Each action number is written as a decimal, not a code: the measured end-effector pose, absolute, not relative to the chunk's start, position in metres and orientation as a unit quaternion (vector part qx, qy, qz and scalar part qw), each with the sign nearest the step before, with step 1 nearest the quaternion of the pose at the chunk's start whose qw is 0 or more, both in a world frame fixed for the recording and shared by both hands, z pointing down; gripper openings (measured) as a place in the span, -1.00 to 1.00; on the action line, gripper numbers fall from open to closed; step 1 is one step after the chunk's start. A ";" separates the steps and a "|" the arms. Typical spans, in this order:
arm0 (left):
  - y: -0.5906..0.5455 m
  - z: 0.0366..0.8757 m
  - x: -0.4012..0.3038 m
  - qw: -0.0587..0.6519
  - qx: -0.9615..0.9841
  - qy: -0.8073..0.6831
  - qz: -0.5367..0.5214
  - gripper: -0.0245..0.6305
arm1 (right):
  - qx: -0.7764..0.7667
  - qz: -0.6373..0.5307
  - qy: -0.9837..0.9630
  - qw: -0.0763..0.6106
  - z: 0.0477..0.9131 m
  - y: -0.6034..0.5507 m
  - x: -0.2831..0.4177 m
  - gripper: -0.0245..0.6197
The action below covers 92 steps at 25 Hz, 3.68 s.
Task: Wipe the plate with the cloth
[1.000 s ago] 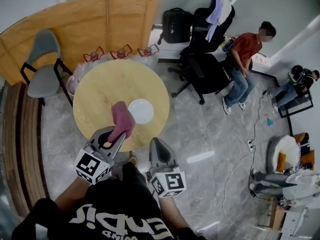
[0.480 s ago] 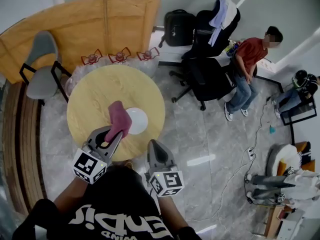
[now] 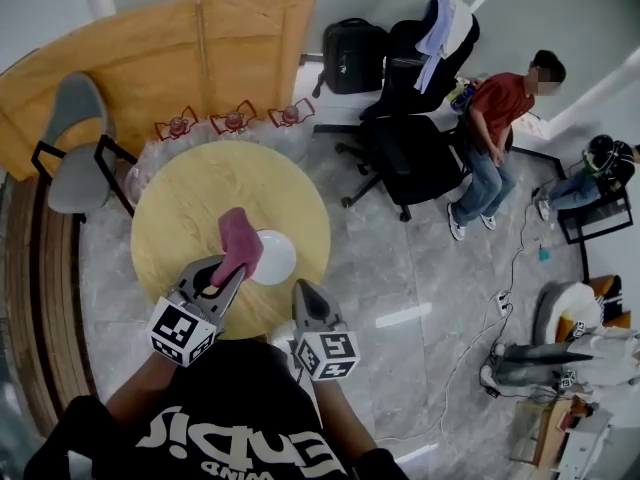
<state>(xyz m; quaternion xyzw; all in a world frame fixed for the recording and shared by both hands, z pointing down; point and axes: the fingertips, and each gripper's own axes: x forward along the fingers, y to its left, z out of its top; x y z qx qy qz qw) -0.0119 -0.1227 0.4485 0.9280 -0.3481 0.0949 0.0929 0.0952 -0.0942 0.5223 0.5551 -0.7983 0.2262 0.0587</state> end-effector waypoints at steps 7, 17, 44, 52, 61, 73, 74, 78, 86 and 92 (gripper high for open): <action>-0.142 0.460 -0.009 0.101 0.932 -0.331 0.111 -0.77 | 0.557 0.288 -0.775 0.077 0.574 -0.117 0.100 -0.85; -0.160 0.479 -0.004 0.115 0.937 -0.303 0.128 -0.77 | 0.570 0.344 -0.733 0.141 0.649 -0.138 0.107 -0.38; -0.214 0.574 -0.009 0.171 0.916 -0.286 0.223 -0.77 | 0.549 0.431 -0.680 0.226 0.740 -0.154 0.115 -0.52; -0.213 0.623 -0.003 0.178 0.905 -0.270 0.276 -0.77 | 0.547 0.441 -0.679 0.214 0.742 -0.157 0.116 -0.59; -0.214 0.669 0.000 0.179 0.890 -0.262 0.328 -0.77 | 0.544 0.447 -0.679 0.207 0.741 -0.158 0.116 -0.59; -0.199 0.719 0.015 0.150 0.878 -0.216 0.400 -0.77 | 0.543 0.443 -0.683 0.207 0.743 -0.157 0.116 -0.59; -0.198 0.720 0.016 0.145 0.879 -0.212 0.403 -0.77 | 0.543 0.443 -0.683 0.207 0.743 -0.156 0.116 -0.59; -0.197 0.721 0.020 0.132 0.879 -0.196 0.414 -0.77 | 0.544 0.440 -0.684 0.205 0.742 -0.156 0.116 -0.59; -0.198 0.725 0.029 0.131 0.875 -0.180 0.430 -0.77 | 0.543 0.443 -0.683 0.203 0.743 -0.158 0.116 -0.60; -0.193 0.726 0.042 0.139 0.876 -0.159 0.435 -0.77 | 0.546 0.444 -0.681 0.202 0.744 -0.158 0.116 -0.60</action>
